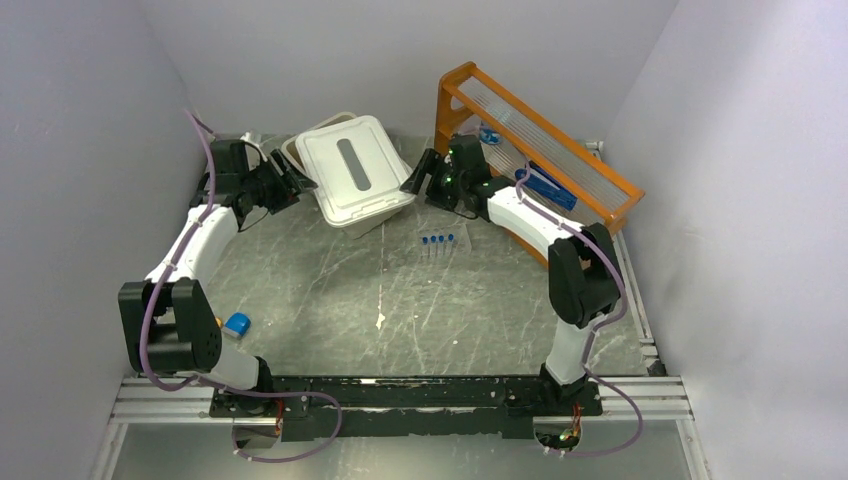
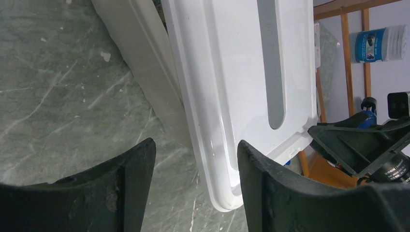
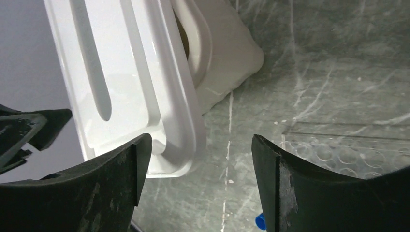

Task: Organize the chemistry lab equipment

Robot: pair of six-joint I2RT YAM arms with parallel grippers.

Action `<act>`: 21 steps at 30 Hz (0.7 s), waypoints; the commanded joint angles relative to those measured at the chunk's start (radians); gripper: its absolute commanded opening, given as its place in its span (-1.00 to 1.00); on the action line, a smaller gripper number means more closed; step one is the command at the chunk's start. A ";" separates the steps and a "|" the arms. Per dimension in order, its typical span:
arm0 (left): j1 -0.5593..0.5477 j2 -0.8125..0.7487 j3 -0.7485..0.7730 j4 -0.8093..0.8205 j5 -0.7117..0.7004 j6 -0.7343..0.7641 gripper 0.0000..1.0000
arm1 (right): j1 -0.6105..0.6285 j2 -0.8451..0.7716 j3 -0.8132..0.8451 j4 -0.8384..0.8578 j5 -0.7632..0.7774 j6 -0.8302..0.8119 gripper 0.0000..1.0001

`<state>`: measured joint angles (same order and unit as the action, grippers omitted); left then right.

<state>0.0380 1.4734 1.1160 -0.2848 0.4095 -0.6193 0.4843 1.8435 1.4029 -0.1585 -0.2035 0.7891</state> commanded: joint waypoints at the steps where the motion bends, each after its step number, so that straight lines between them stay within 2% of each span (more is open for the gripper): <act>1: 0.003 0.002 0.047 -0.020 -0.020 0.033 0.33 | 0.020 -0.106 0.002 0.037 0.120 -0.126 0.60; 8: 0.003 -0.029 0.055 -0.047 -0.059 0.061 0.36 | 0.107 -0.194 -0.042 -0.011 0.300 -0.182 0.60; 14: 0.003 -0.022 0.050 -0.039 -0.028 0.072 0.27 | 0.224 -0.242 -0.089 -0.057 0.397 -0.178 0.34; 19: 0.002 0.002 0.046 -0.022 0.012 0.070 0.24 | 0.271 -0.240 -0.123 -0.068 0.423 -0.168 -0.06; 21: -0.001 0.011 0.049 -0.014 0.029 0.069 0.26 | 0.278 -0.221 -0.117 -0.084 0.421 -0.172 -0.16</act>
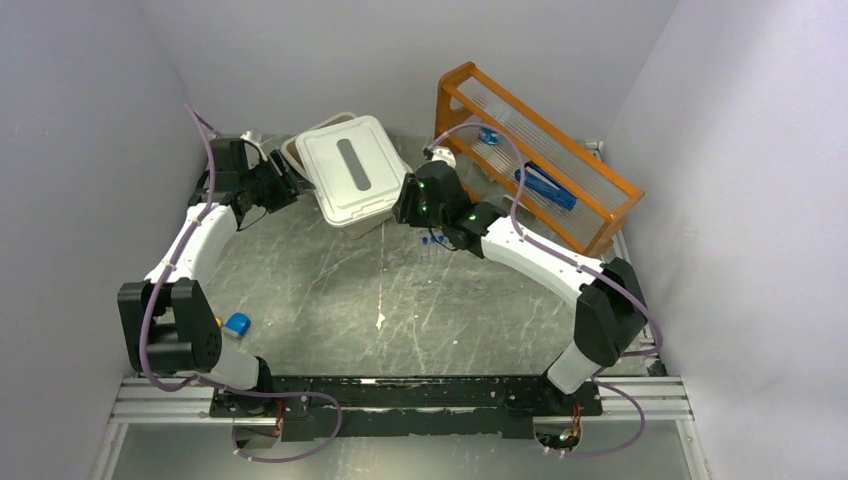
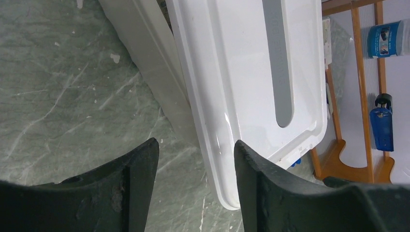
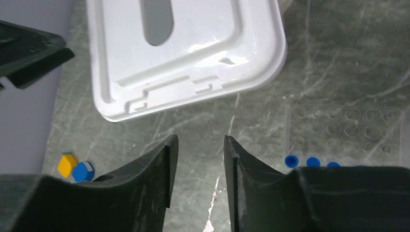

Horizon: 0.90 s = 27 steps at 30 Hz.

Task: Organize the chemistry lab equipment

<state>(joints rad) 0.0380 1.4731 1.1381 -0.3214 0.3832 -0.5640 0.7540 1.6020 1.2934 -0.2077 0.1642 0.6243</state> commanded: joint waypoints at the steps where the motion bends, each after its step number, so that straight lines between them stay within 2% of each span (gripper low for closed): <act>1: -0.004 0.018 0.030 0.025 0.058 0.014 0.28 | 0.009 0.030 -0.004 -0.039 0.052 -0.011 -0.19; 13: -0.030 0.089 0.087 -0.006 -0.048 0.050 0.36 | 0.008 0.195 0.141 -0.093 0.107 -0.122 -0.33; 27: -0.030 0.132 0.079 0.088 -0.017 0.030 0.35 | -0.037 0.332 0.299 -0.082 0.137 -0.212 -0.36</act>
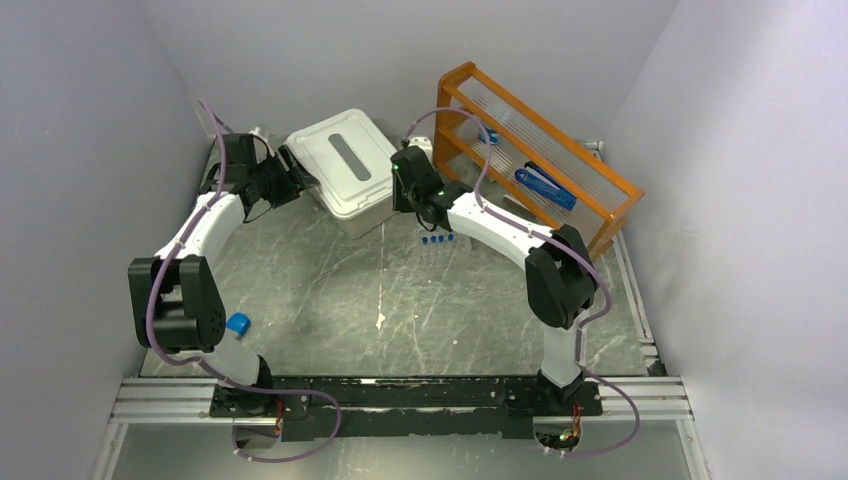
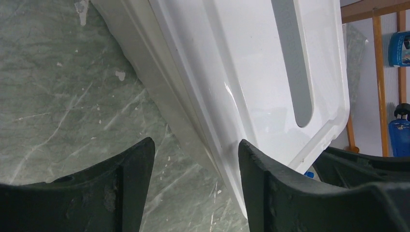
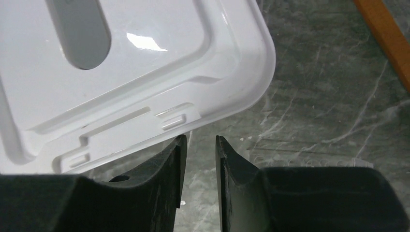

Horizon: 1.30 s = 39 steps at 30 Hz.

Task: Organize the chemistry lab equipment

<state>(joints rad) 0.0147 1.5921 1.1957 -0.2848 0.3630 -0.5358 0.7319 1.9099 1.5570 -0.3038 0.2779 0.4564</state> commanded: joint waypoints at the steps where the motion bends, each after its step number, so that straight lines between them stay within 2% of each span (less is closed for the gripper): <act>1: -0.007 0.015 0.020 0.050 0.000 0.007 0.35 | -0.017 0.029 0.040 0.019 0.023 -0.049 -0.37; 10: -0.007 0.053 -0.007 0.037 -0.047 0.011 0.30 | -0.032 0.050 0.060 0.070 0.006 -0.084 -0.31; 17: -0.007 0.058 0.012 -0.005 -0.099 0.001 0.14 | -0.036 0.082 0.094 0.079 0.005 -0.094 -0.30; 22: -0.007 0.060 0.039 -0.022 -0.122 0.030 0.15 | -0.035 0.062 0.087 0.072 0.002 -0.084 -0.28; 29: -0.007 -0.011 0.128 0.021 -0.110 0.084 0.26 | -0.036 -0.120 -0.046 0.104 0.024 -0.058 -0.10; 31: -0.045 -0.010 0.160 0.054 -0.095 0.089 0.29 | -0.036 -0.169 -0.081 0.106 0.020 -0.047 -0.08; 34: -0.085 0.049 0.237 0.070 -0.088 0.083 0.28 | -0.037 -0.257 -0.129 0.104 -0.016 -0.022 -0.06; 39: -0.149 0.163 0.341 0.135 -0.163 0.053 0.26 | -0.035 -0.428 -0.224 0.115 -0.108 -0.007 0.04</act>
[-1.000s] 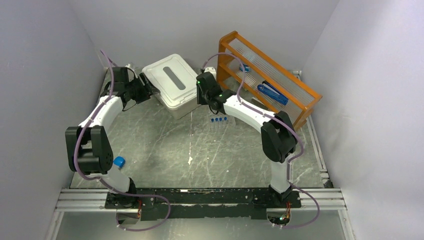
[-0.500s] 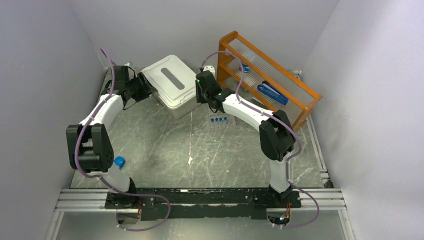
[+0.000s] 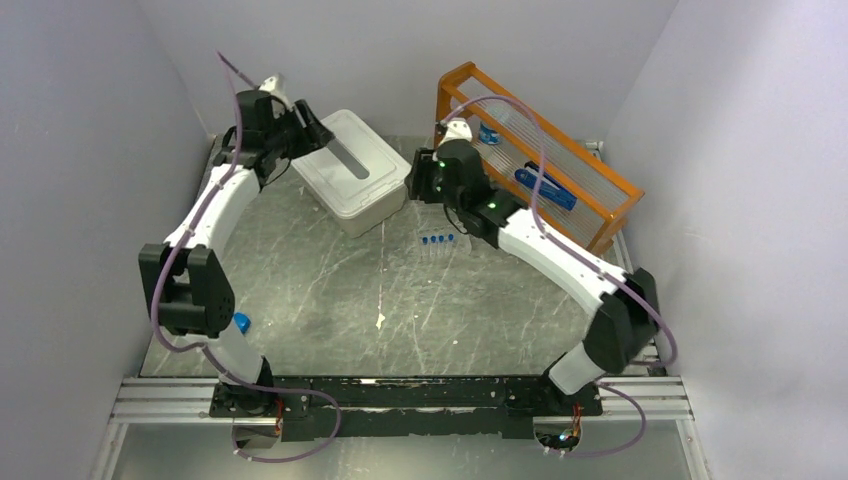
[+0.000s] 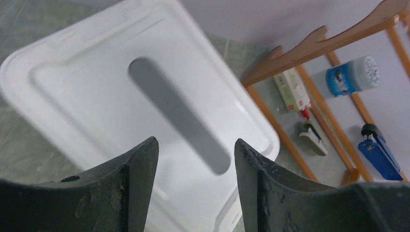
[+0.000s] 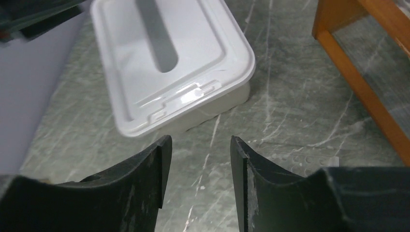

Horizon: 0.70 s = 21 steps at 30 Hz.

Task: Organize the chemistry lab equipment

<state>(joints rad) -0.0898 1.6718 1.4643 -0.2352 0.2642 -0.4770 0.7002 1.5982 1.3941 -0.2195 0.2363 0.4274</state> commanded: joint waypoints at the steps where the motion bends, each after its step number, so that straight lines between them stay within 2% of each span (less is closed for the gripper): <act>1: -0.059 0.105 0.089 0.101 -0.083 -0.005 0.25 | -0.004 -0.148 -0.077 0.030 -0.077 0.019 0.06; 4: -0.101 0.183 0.158 0.120 -0.154 0.005 0.26 | -0.005 -0.235 -0.110 0.007 -0.093 0.017 0.10; 9: -0.146 0.319 0.277 0.030 -0.256 0.022 0.22 | -0.004 -0.352 -0.171 -0.046 -0.087 0.028 0.13; 21: -0.165 0.439 0.331 -0.137 -0.379 0.001 0.08 | -0.004 -0.470 -0.235 -0.203 -0.007 0.084 0.14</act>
<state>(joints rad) -0.2520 2.0541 1.7691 -0.2287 -0.0261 -0.4698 0.6998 1.1561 1.1526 -0.3389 0.1783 0.4854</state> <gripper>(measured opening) 0.545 0.568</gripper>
